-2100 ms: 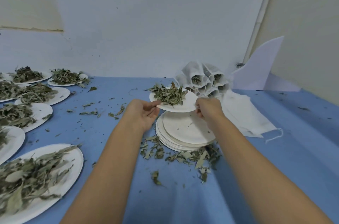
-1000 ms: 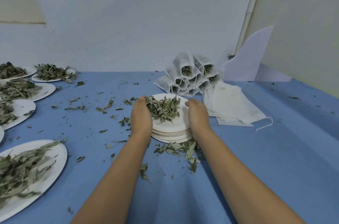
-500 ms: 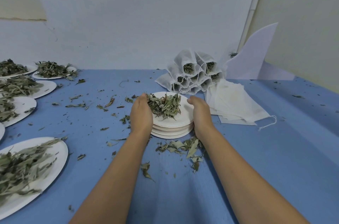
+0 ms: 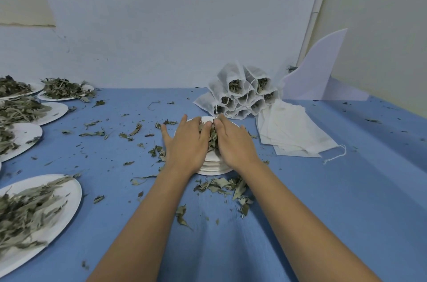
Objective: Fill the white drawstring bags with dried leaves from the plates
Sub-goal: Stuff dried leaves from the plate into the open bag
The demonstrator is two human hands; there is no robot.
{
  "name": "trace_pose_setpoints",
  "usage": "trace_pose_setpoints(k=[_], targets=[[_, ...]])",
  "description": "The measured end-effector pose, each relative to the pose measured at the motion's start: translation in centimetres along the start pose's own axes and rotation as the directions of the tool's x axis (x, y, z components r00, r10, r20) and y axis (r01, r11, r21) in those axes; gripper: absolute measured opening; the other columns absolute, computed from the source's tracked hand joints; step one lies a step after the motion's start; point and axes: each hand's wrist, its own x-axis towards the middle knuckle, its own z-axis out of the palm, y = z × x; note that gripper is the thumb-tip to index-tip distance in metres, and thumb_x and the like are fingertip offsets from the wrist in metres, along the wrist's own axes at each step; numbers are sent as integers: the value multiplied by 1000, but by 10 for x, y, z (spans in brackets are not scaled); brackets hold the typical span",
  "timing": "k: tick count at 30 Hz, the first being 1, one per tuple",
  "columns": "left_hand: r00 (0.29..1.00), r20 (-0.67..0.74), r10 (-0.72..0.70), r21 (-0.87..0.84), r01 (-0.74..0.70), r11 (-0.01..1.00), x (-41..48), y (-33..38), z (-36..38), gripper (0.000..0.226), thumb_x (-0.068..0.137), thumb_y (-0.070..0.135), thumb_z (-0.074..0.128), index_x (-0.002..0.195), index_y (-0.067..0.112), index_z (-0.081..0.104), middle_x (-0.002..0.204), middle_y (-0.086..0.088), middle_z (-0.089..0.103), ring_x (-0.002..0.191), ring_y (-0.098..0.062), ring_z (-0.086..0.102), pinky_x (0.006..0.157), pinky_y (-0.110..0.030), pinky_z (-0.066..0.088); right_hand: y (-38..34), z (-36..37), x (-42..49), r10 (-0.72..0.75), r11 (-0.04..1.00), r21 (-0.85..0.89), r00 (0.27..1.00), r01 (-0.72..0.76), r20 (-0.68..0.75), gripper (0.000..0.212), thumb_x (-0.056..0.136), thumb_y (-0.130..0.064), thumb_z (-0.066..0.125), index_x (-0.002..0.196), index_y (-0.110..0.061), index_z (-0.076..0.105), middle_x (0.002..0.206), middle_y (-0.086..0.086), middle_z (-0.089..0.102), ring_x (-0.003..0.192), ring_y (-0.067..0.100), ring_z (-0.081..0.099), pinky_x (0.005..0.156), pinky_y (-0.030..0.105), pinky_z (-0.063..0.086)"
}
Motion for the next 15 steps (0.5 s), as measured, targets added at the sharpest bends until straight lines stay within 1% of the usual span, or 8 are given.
trace_pose_setpoints(k=[2,4,6,7,9,12,13,15], targets=[[1000,19,-12,-25,13,1000,0,1,0,56,99,50,19,141,21,41,145,2,46,142,-13,27,115,-49,-10,1,-2,0,15,999,50,1000,-16,15,47,104,-36,19,143,-16,38,133,5,56,130,25,44,117,41,17],[999,40,-24,-40,26,999,0,1,-1,63,97,56,18,147,20,31,149,2,40,141,-13,29,116,-47,-8,3,-5,-2,38,985,168,998,-31,-40,49,103,-41,20,141,-18,41,133,4,57,128,25,46,113,42,27],[999,38,-36,-82,39,996,-1,1,-2,68,94,60,16,150,21,25,153,1,34,143,-14,25,117,-46,-6,9,-13,-3,75,976,214,977,-31,-200,50,103,-42,23,143,-18,41,139,3,52,130,20,45,109,28,29],[999,30,-44,-131,47,990,-1,2,-5,68,94,60,15,150,22,23,154,1,33,144,-14,24,118,-46,-5,14,-21,-2,80,985,167,956,-33,-283,47,104,-37,27,142,-15,42,139,3,51,128,19,46,102,23,29],[999,4,-46,-248,45,968,0,5,-11,64,95,59,15,150,27,22,155,3,29,145,-13,20,119,-45,-6,31,-39,0,102,994,4,931,-107,-350,40,101,-21,37,138,-7,46,136,7,54,123,22,49,91,23,34],[999,-50,10,-358,-28,933,1,17,-18,56,98,54,18,148,30,27,155,7,29,143,-3,17,119,-38,-9,62,-57,6,207,917,-288,946,-277,-250,29,92,-8,44,117,3,52,124,17,54,113,32,50,89,35,39],[997,-68,36,-383,-59,922,1,24,-19,54,99,52,20,147,29,30,153,7,32,139,4,19,119,-36,-7,70,-60,6,252,883,-345,941,-319,-227,25,93,-10,44,112,3,52,121,19,54,111,33,50,88,36,39],[991,-118,69,-430,-114,896,2,40,-20,48,102,45,24,144,26,38,148,8,40,122,18,21,119,-36,3,79,-62,4,323,854,-359,924,-378,-205,25,96,-14,40,108,3,53,118,19,54,108,34,51,87,36,39]])
